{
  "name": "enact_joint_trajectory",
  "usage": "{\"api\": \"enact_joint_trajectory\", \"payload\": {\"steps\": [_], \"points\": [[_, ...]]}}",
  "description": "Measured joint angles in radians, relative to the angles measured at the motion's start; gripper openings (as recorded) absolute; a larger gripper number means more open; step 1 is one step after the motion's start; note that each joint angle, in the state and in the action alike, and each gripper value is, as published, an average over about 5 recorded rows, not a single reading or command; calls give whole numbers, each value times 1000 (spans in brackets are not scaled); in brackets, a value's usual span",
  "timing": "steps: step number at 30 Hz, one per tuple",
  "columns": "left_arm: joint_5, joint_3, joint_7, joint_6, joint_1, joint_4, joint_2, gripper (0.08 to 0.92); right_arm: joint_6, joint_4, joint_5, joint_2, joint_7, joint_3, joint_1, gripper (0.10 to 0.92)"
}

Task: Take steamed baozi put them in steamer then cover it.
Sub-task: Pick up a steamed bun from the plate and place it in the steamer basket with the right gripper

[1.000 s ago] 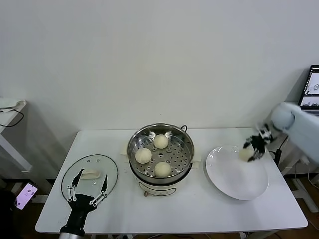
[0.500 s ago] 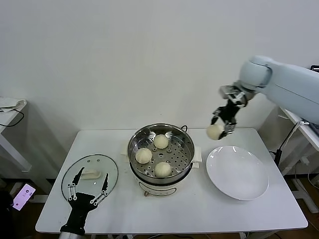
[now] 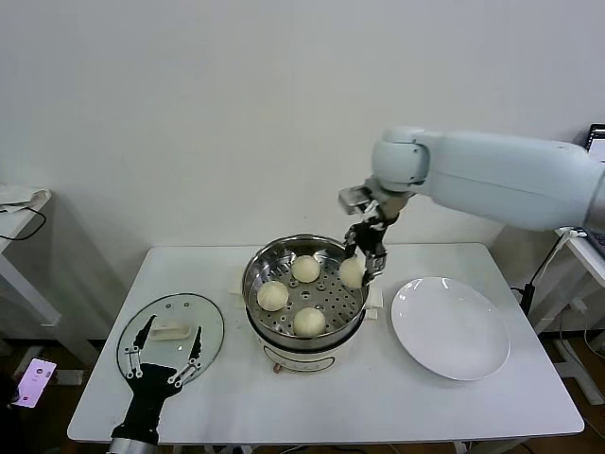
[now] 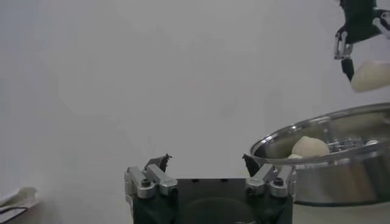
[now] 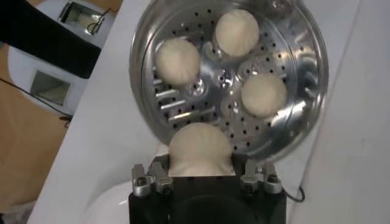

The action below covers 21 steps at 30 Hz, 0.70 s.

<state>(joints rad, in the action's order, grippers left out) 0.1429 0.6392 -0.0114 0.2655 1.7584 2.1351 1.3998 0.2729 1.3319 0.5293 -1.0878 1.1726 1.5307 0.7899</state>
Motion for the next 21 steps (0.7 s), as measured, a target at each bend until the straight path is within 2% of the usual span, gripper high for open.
{"api": "enact_joint_trajectory", "payload": {"steps": [21], "points": [[-2,9,7,0,-17,-13,0,823,29,-91,1,-122,-67,45,-92,665]]}}
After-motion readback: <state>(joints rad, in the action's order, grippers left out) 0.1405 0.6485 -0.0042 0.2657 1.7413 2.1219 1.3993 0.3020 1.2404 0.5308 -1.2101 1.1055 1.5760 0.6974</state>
